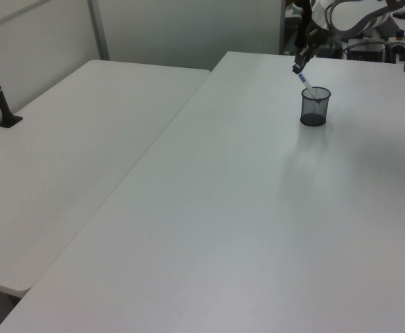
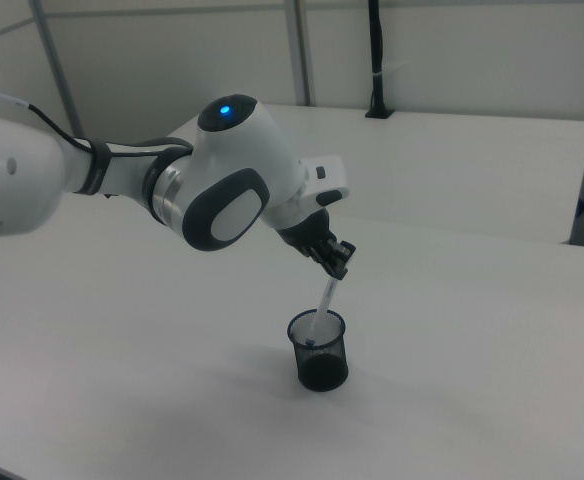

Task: Insert the marker
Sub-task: 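Tilt the marker upright and lower it into the pen cup, then open the gripper, release the marker, and raise the gripper away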

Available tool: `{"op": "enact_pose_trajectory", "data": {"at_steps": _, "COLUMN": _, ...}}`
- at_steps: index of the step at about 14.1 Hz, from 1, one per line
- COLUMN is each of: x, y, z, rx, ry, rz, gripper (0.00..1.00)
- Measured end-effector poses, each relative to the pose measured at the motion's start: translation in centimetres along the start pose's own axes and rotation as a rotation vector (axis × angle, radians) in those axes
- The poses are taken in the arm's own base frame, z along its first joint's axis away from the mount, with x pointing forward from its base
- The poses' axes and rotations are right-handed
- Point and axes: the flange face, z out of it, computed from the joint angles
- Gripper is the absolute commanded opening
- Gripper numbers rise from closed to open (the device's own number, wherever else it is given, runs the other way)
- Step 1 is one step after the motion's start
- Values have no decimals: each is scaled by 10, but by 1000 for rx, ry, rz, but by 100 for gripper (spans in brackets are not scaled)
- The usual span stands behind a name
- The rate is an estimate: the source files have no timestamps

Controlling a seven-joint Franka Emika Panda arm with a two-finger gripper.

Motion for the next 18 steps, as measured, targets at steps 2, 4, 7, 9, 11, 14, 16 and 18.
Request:
{"op": "enact_pose_trajectory", "data": {"at_steps": 2, "x": -2, "y": 0, "z": -1, "rx": 0, "ry": -1, "rz": 0, "gripper": 57}}
{"op": "enact_pose_trajectory", "data": {"at_steps": 4, "x": -4, "y": 0, "z": -1, "rx": 1, "ry": -3, "rz": 0, "gripper": 81}}
{"op": "enact_pose_trajectory", "data": {"at_steps": 7, "x": -5, "y": -1, "z": 0, "rx": 2, "ry": -10, "rz": 0, "gripper": 87}}
{"op": "enact_pose_trajectory", "data": {"at_steps": 9, "x": -7, "y": -1, "z": 1, "rx": 5, "ry": -30, "rz": 0, "gripper": 95}}
{"op": "enact_pose_trajectory", "data": {"at_steps": 11, "x": -9, "y": -2, "z": -4, "rx": 15, "ry": -78, "rz": -1, "gripper": 100}}
{"op": "enact_pose_trajectory", "data": {"at_steps": 14, "x": -3, "y": -14, "z": -33, "rx": 50, "ry": -216, "rz": -24, "gripper": 100}}
{"op": "enact_pose_trajectory", "data": {"at_steps": 16, "x": 6, "y": -39, "z": -64, "rx": 81, "ry": -302, "rz": -67, "gripper": 100}}
{"op": "enact_pose_trajectory", "data": {"at_steps": 18, "x": 7, "y": -96, "z": -89, "rx": 114, "ry": -400, "rz": -136, "gripper": 100}}
